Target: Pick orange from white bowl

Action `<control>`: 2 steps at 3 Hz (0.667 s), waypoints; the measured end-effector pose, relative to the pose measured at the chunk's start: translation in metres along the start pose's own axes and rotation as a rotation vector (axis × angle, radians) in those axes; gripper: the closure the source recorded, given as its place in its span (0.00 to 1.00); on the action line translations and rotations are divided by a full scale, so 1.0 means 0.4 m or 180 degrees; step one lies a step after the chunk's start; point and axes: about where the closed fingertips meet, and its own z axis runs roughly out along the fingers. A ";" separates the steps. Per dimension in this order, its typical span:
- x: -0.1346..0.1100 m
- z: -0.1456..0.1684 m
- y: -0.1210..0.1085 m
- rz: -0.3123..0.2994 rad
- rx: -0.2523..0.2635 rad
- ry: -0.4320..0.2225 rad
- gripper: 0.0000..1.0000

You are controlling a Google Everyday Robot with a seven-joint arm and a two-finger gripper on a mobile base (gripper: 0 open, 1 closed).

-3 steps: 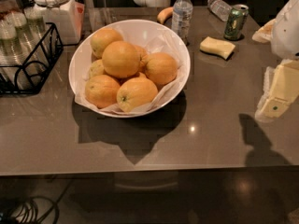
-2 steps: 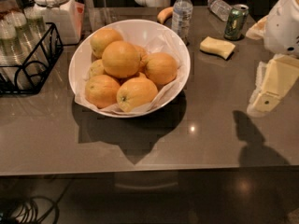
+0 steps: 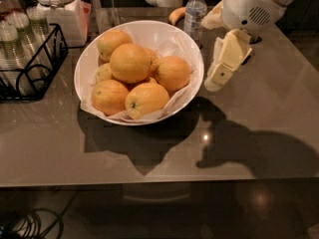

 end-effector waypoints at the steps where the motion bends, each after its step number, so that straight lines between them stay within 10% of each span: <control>1: -0.017 0.007 -0.013 -0.0011 -0.0017 -0.0083 0.00; 2: -0.021 0.010 -0.011 0.0006 0.0007 -0.0137 0.00</control>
Offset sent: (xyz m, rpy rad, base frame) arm 0.0032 0.0072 -0.0004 0.0586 -0.0022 -0.0047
